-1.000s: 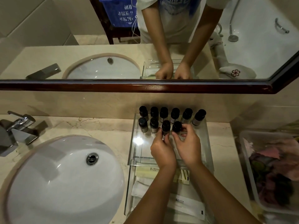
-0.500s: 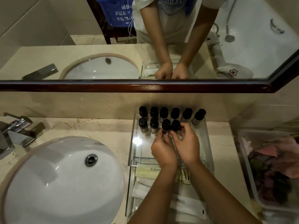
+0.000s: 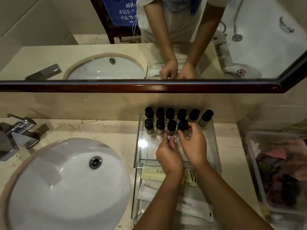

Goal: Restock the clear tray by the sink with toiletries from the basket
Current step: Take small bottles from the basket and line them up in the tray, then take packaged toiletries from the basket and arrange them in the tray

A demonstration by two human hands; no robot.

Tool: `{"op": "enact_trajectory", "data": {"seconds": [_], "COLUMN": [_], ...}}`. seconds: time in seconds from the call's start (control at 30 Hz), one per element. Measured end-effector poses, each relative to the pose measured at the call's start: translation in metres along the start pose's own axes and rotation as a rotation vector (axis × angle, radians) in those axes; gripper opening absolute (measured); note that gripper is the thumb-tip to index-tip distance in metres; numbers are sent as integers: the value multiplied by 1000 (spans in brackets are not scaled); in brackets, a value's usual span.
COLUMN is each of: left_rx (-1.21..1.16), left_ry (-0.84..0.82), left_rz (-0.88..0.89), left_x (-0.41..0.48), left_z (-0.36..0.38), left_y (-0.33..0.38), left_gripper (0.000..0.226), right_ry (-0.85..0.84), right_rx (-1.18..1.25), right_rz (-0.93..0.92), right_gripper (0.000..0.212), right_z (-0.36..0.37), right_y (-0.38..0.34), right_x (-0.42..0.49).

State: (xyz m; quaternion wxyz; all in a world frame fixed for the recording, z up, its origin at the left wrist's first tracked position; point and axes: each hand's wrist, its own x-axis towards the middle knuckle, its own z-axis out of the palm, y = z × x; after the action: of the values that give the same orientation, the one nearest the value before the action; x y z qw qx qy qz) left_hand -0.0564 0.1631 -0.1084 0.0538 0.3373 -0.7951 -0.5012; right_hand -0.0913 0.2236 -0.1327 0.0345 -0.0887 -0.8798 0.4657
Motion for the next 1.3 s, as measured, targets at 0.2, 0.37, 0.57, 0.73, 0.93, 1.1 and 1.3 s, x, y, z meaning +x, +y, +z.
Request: {"op": "enact_trajectory", "data": {"seconds": [0.2, 0.37, 0.57, 0.73, 0.93, 1.1, 1.3], "left_rx": [6, 36, 74, 63, 126, 364, 830], "left_ry": [8, 2, -32, -61, -167, -345, -442], "left_rz": [3, 25, 71, 73, 159, 284, 324], "left_x": [-2, 0, -1, -3, -5, -10, -16], "left_z": [-3, -5, -9, -17, -34, -65, -124], "left_y": [1, 0, -1, -5, -17, -25, -28], "left_gripper": [33, 33, 33, 33, 30, 36, 39], "right_ry": [-15, -27, -36, -70, -66, -203, -557], "right_rx": [-12, -19, -11, 25, 34, -103, -462], "right_rz": [3, 3, 15, 99, 147, 56, -154], "right_gripper": [29, 27, 30, 46, 45, 33, 41], "right_z": [-2, -3, -6, -12, -32, -50, -69], "right_y": [-1, -1, -3, -9, -11, -11, -37], "right_x": [1, 1, 0, -6, -37, -59, -78]}}
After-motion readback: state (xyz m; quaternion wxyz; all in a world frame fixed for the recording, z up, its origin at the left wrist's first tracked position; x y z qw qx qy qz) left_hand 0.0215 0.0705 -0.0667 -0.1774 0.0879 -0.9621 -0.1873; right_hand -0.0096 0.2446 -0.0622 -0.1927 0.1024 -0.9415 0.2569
